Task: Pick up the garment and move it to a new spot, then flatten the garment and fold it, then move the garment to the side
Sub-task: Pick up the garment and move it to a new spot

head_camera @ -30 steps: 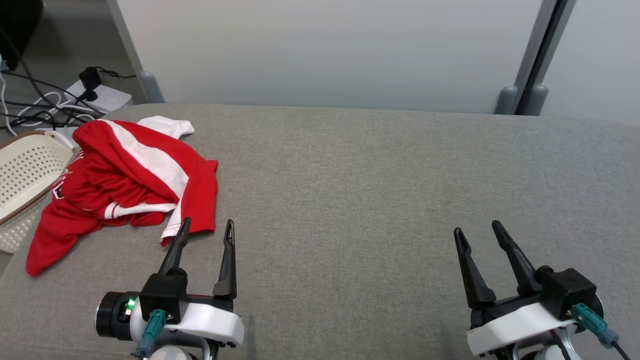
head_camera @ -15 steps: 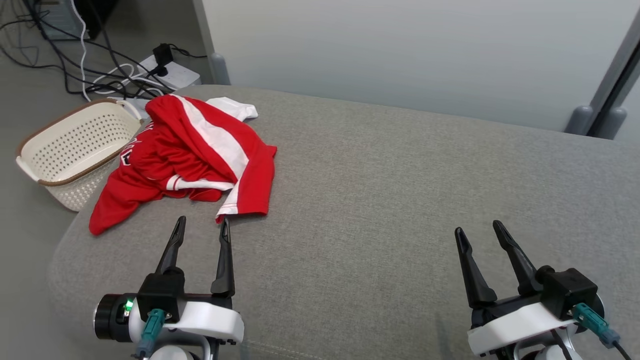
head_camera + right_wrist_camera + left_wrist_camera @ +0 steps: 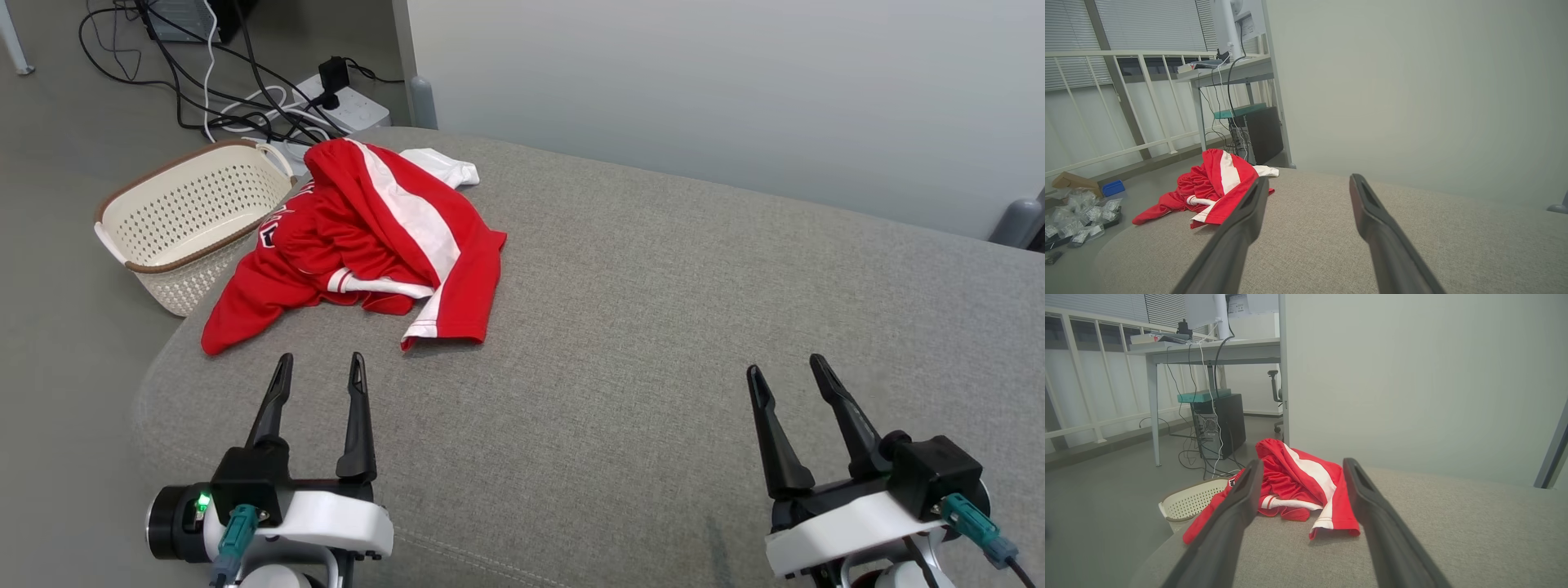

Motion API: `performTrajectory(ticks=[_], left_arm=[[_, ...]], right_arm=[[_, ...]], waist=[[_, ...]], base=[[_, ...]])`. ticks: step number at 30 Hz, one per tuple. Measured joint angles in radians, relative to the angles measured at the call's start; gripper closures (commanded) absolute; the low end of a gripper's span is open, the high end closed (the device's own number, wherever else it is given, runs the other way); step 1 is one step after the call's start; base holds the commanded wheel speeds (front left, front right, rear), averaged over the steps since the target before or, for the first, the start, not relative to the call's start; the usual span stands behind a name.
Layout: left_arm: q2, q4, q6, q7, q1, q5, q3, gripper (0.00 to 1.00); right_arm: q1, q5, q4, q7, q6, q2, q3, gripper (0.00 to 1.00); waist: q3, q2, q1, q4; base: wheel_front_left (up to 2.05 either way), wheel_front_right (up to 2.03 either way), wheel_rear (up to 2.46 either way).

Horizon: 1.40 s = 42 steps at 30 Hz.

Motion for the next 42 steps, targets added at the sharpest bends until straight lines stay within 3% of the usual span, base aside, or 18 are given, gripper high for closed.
performTrajectory(ticks=[10,22,33,37,42], left_arm=[[-0.001,0.055,0.001,0.000,-0.036,-0.072,0.016,0.00],[-0.012,0.183,0.001,0.000,-0.311,-0.162,0.054,0.00],[-0.024,0.407,0.001,0.000,-0.559,-0.178,0.068,0.00],[-0.027,0.505,0.033,0.000,-0.640,-0.135,0.098,0.00],[-0.028,0.624,0.035,0.000,-0.706,-0.127,0.106,0.00]], right_arm=[[-0.001,0.000,0.013,0.000,0.000,-0.026,0.015,0.00],[-0.105,0.000,0.011,0.000,0.000,-0.101,0.040,0.00],[-0.190,0.001,0.003,0.000,0.000,-0.141,0.058,0.00],[-0.205,0.002,0.002,0.000,0.000,-0.151,0.071,0.00],[-0.222,0.011,0.002,0.000,0.000,-0.154,0.081,0.00]], waist=[[0.033,0.0000,0.0000,-0.032],[0.194,0.0000,0.0000,-0.092],[0.340,0.0000,0.0000,-0.159],[0.378,0.0000,0.0000,-0.185],[0.404,0.0000,0.0000,-0.210]], base=[[0.00,0.00,0.00],[0.00,0.00,0.00],[0.00,0.00,0.00],[0.00,0.00,0.00],[0.00,0.00,0.00]])
